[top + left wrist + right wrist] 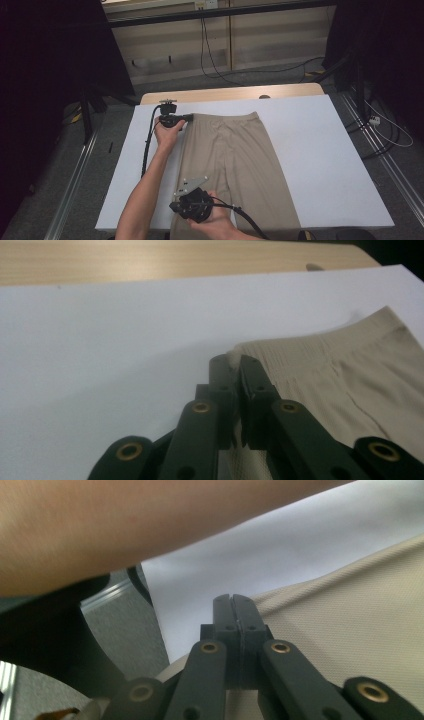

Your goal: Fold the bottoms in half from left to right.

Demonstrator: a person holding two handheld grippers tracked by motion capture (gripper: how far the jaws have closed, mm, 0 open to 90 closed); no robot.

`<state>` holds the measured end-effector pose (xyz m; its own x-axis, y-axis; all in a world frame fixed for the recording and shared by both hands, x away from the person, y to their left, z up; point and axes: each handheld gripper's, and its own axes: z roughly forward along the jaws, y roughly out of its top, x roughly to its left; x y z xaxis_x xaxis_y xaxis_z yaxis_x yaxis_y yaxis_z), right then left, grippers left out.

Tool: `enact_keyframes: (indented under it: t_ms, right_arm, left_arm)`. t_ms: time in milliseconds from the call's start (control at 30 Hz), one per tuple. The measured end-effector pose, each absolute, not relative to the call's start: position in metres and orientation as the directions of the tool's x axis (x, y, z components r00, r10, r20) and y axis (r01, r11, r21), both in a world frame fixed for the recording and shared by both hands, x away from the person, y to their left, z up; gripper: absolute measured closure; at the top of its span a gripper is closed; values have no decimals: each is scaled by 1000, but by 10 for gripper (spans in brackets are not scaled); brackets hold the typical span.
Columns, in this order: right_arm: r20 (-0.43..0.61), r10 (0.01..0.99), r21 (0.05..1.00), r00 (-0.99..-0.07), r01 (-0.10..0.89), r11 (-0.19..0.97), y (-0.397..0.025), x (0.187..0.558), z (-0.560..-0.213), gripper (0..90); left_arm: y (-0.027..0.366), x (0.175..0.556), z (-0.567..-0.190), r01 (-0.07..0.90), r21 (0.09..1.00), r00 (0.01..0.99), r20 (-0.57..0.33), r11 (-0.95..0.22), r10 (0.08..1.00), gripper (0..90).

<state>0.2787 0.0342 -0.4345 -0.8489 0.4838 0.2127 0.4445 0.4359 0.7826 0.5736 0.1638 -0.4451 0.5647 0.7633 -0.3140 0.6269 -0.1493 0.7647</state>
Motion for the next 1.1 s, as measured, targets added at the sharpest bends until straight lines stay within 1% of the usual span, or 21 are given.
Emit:
enact_keyframes:
  t_ms: [33, 133, 367, 667, 833, 1100]
  right_arm:
    - [213, 484, 783, -849, 444, 436, 34, 279, -435, 900]
    - [260, 474, 802, -841, 462, 379, 29, 280, -425, 900]
    - [253, 458, 828, -852, 436, 353, 30, 278, -412, 900]
    - [246, 416, 857, -876, 396, 328, 42, 273, -392, 900]
    - [239, 398, 869, -886, 377, 319, 46, 269, -387, 900]
    - [234, 351, 885, -907, 348, 308, 66, 266, -373, 900]
  left_arm:
    - [164, 573, -443, 622, 769, 564, -312, -145, 765, 858]
    - [167, 571, -434, 608, 783, 560, -305, -131, 770, 858]
    - [177, 571, -428, 617, 778, 545, -313, -119, 778, 858]
    - [191, 563, -412, 604, 791, 535, -307, -102, 787, 859]
    - [206, 558, -400, 590, 801, 527, -288, -101, 800, 859]
    - [240, 549, -391, 595, 801, 477, -283, -69, 832, 859]
